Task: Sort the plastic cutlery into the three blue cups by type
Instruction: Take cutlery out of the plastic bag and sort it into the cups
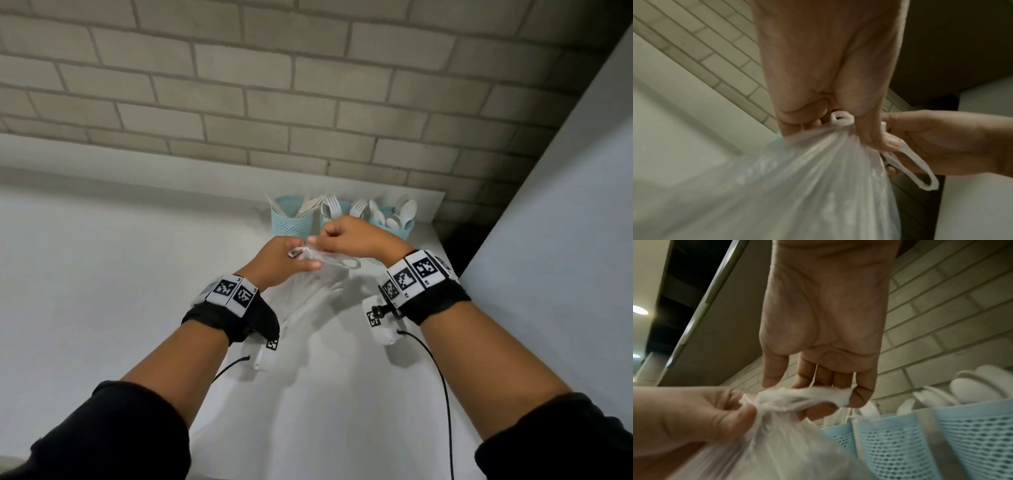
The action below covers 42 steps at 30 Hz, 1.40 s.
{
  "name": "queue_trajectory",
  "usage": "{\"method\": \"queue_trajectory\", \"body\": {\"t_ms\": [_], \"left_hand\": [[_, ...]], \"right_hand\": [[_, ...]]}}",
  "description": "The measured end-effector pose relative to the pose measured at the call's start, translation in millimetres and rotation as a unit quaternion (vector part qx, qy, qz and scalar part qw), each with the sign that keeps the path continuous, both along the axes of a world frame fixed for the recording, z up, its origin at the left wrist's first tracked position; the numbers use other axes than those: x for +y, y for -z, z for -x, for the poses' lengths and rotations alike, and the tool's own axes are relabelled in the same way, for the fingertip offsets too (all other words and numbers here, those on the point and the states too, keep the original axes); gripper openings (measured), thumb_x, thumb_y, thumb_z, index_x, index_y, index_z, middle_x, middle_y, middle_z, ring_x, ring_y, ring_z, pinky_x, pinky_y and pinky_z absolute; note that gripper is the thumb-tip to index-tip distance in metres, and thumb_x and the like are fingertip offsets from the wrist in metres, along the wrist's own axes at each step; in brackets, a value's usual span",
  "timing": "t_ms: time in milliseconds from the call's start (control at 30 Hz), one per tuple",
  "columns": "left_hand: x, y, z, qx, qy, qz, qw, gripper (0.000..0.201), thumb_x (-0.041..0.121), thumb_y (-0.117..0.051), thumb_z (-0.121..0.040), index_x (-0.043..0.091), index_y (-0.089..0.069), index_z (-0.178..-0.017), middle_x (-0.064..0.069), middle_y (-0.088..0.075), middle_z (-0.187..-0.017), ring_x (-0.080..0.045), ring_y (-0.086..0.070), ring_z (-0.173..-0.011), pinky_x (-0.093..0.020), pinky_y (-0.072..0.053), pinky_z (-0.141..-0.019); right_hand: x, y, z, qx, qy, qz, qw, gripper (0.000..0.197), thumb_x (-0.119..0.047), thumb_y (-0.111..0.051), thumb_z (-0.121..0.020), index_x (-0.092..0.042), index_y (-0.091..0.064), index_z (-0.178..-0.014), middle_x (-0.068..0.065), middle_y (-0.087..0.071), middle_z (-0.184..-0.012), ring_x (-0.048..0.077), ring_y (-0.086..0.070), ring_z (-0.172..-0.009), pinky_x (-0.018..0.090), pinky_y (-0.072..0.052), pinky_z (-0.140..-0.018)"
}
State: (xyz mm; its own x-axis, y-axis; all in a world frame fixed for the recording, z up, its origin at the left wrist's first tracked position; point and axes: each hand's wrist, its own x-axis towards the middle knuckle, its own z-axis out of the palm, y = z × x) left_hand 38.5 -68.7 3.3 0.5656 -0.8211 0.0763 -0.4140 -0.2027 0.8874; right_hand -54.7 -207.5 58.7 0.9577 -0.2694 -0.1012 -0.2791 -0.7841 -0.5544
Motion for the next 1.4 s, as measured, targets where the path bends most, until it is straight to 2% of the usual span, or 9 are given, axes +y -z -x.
{"method": "queue_trajectory", "body": {"t_ms": [233, 367, 567, 733, 867, 967, 1067, 1300, 1400], "left_hand": [[-38.0, 3.1, 18.7, -0.025, 0.096, -0.038, 0.994, 0.015, 0.008, -0.076, -0.075, 0.006, -0.064, -0.082, 0.004, -0.052, -0.061, 0.006, -0.047, -0.046, -0.006, -0.032, -0.048], [-42.8, 7.2, 18.9, -0.036, 0.134, -0.100, 0.985, 0.038, 0.006, -0.082, -0.067, 0.005, -0.065, -0.101, 0.000, -0.060, -0.081, -0.011, -0.053, -0.071, -0.016, -0.038, -0.064], [-35.6, 2.6, 13.4, 0.113, 0.122, -0.061, 0.984, 0.060, -0.012, -0.073, -0.070, 0.013, -0.052, -0.121, 0.002, -0.064, -0.085, -0.003, -0.061, -0.074, -0.015, -0.047, -0.072], [-28.1, 6.7, 10.5, 0.139, 0.165, -0.075, 0.974, 0.064, -0.015, -0.070, -0.072, 0.017, -0.050, -0.123, -0.003, -0.065, -0.089, -0.012, -0.064, -0.082, -0.020, -0.050, -0.080], [-25.5, 12.8, 10.0, 0.106, 0.188, -0.098, 0.972, 0.071, -0.016, -0.070, -0.070, 0.021, -0.045, -0.126, 0.001, -0.061, -0.095, -0.012, -0.057, -0.085, -0.024, -0.049, -0.083], [-27.3, 15.8, 14.0, 0.079, 0.134, -0.069, 0.985, 0.066, -0.009, -0.075, -0.070, 0.017, -0.050, -0.125, 0.003, -0.062, -0.080, -0.008, -0.061, -0.072, -0.009, -0.049, -0.072], [-31.9, 17.8, 18.0, 0.056, 0.069, -0.012, 0.996, 0.052, -0.002, -0.079, -0.068, 0.012, -0.056, -0.113, 0.008, -0.064, -0.063, 0.006, -0.061, -0.055, 0.000, -0.042, -0.059], [-33.9, 24.7, 13.0, 0.038, 0.040, 0.017, 0.998, 0.038, -0.002, -0.079, -0.069, 0.021, -0.058, -0.092, 0.011, -0.068, -0.058, 0.002, -0.064, -0.059, -0.011, -0.048, -0.068], [-32.6, 24.6, 11.8, 0.080, 0.030, 0.042, 0.995, 0.031, -0.005, -0.074, -0.072, 0.015, -0.060, -0.090, 0.012, -0.066, -0.058, 0.006, -0.061, -0.058, -0.007, -0.047, -0.065]], "right_hand": [[-28.1, 13.5, 48.5, 0.098, 0.069, -0.076, 0.990, 0.036, -0.024, -0.081, -0.070, -0.029, -0.051, -0.090, -0.005, -0.061, -0.076, 0.011, -0.054, -0.065, 0.028, -0.041, -0.068], [-28.6, 29.2, 61.6, 0.076, 0.091, -0.096, 0.988, 0.041, -0.011, -0.078, -0.072, -0.030, -0.049, -0.094, -0.005, -0.058, -0.083, 0.013, -0.057, -0.068, 0.027, -0.044, -0.065], [-20.4, 48.2, 60.0, -0.038, 0.026, -0.021, 0.999, 0.068, -0.005, -0.077, -0.072, -0.029, -0.053, -0.131, -0.001, -0.040, -0.112, 0.013, -0.045, -0.102, 0.023, -0.038, -0.090], [-14.2, 62.5, 57.4, -0.144, -0.052, 0.170, 0.973, 0.038, -0.010, -0.074, -0.076, -0.025, -0.070, -0.111, 0.005, -0.051, -0.119, 0.019, -0.051, -0.102, 0.033, -0.048, -0.083], [-11.2, 66.4, 57.2, -0.215, -0.132, 0.291, 0.923, 0.024, -0.008, -0.079, -0.065, -0.020, -0.077, -0.085, 0.006, -0.065, -0.091, 0.022, -0.062, -0.074, 0.025, -0.046, -0.062], [-13.1, 57.1, 52.4, -0.211, -0.068, 0.154, 0.963, 0.008, -0.011, -0.075, -0.073, -0.014, -0.077, -0.080, 0.006, -0.069, -0.081, 0.017, -0.061, -0.070, 0.029, -0.051, -0.066], [-15.2, 43.7, 47.8, -0.208, 0.042, -0.040, 0.977, 0.008, -0.008, -0.074, -0.076, -0.008, -0.076, -0.083, 0.011, -0.072, -0.077, 0.006, -0.058, -0.063, 0.014, -0.046, -0.069], [-9.9, 8.8, 47.9, -0.319, 0.111, -0.282, 0.898, 0.014, 0.001, -0.065, -0.081, -0.012, -0.068, -0.081, -0.009, -0.070, -0.063, 0.002, -0.065, -0.058, 0.014, -0.053, -0.063], [-16.8, 10.7, 45.8, -0.294, 0.138, -0.363, 0.873, 0.017, -0.010, -0.054, -0.093, -0.015, -0.059, -0.108, 0.001, -0.072, -0.086, 0.008, -0.067, -0.076, 0.020, -0.054, -0.073]]}}
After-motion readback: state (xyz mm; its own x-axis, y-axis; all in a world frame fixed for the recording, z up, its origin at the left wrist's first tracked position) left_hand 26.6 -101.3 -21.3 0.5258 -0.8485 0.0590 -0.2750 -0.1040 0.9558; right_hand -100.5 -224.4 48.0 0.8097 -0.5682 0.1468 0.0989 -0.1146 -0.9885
